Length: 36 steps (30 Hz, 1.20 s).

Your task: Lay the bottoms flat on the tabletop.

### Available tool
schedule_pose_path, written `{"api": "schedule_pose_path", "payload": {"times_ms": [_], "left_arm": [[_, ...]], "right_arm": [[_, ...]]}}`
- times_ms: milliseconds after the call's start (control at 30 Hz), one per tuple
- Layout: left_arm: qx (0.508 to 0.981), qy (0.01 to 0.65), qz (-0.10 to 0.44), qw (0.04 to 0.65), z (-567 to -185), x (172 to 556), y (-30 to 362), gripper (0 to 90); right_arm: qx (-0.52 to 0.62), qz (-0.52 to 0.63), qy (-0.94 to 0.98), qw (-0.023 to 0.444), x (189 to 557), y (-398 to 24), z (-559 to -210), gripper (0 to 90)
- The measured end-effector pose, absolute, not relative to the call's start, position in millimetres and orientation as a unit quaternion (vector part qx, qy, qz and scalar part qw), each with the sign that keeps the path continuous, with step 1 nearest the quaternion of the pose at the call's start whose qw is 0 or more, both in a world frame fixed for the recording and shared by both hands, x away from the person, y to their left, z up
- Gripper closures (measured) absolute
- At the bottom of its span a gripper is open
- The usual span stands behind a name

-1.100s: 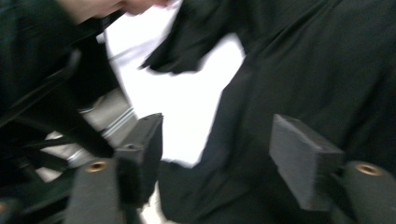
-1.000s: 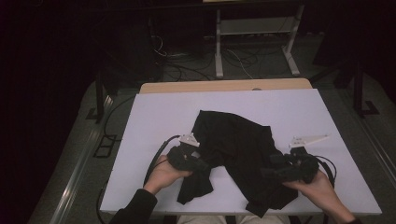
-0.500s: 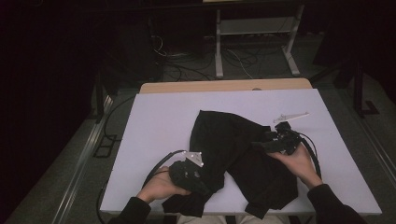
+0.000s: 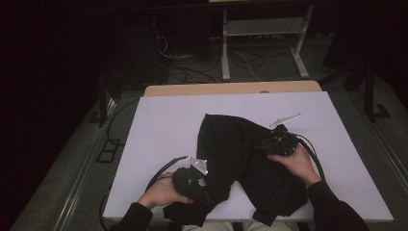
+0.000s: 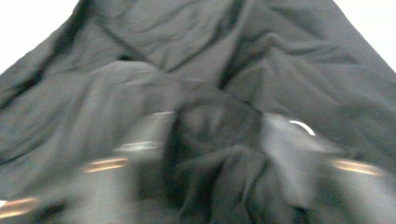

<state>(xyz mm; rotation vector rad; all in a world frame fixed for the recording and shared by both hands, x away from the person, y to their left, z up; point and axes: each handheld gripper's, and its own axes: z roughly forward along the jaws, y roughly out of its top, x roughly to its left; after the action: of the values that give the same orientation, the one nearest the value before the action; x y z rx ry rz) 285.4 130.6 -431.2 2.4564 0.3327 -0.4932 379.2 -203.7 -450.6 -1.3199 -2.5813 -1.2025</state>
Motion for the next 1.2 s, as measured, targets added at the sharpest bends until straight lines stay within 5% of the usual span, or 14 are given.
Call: {"api": "schedule_pose_path", "payload": {"times_ms": [67, 133, 400, 733, 867, 967, 1200], "left_arm": [[0.927, 0.127, -0.185, 0.302, -431.3, 285.0, 131.3, 83.8], [0.927, 0.129, -0.183, 0.301, -430.8, 284.9, 133.1, 83.5], [0.921, 0.155, -0.165, 0.317, -426.3, 289.7, 145.5, 78.8], [0.897, 0.215, -0.115, 0.369, -408.1, 310.1, 156.2, 57.1], [0.878, 0.260, -0.067, 0.396, -405.4, 329.9, 155.9, 44.8], [0.869, 0.279, -0.014, 0.410, -407.0, 351.4, 149.3, 40.4], [0.861, 0.300, 0.033, 0.409, -407.2, 386.8, 142.3, 36.7]], "right_arm": [[-0.416, -0.370, -0.831, 0.007, 377.9, -201.8, -451.6, 81.4], [-0.419, -0.377, -0.826, 0.022, 375.6, -204.2, -449.1, 85.6], [-0.395, -0.423, -0.812, 0.079, 343.3, -214.4, -431.9, 86.7], [-0.388, -0.400, -0.815, 0.158, 295.7, -216.4, -446.5, 86.6], [-0.381, -0.410, -0.814, 0.153, 296.4, -217.6, -447.3, 80.4], [-0.374, -0.431, -0.815, 0.098, 297.1, -221.2, -436.9, 63.2], [-0.400, -0.441, -0.803, 0.020, 310.1, -239.1, -426.0, 47.4]]}}
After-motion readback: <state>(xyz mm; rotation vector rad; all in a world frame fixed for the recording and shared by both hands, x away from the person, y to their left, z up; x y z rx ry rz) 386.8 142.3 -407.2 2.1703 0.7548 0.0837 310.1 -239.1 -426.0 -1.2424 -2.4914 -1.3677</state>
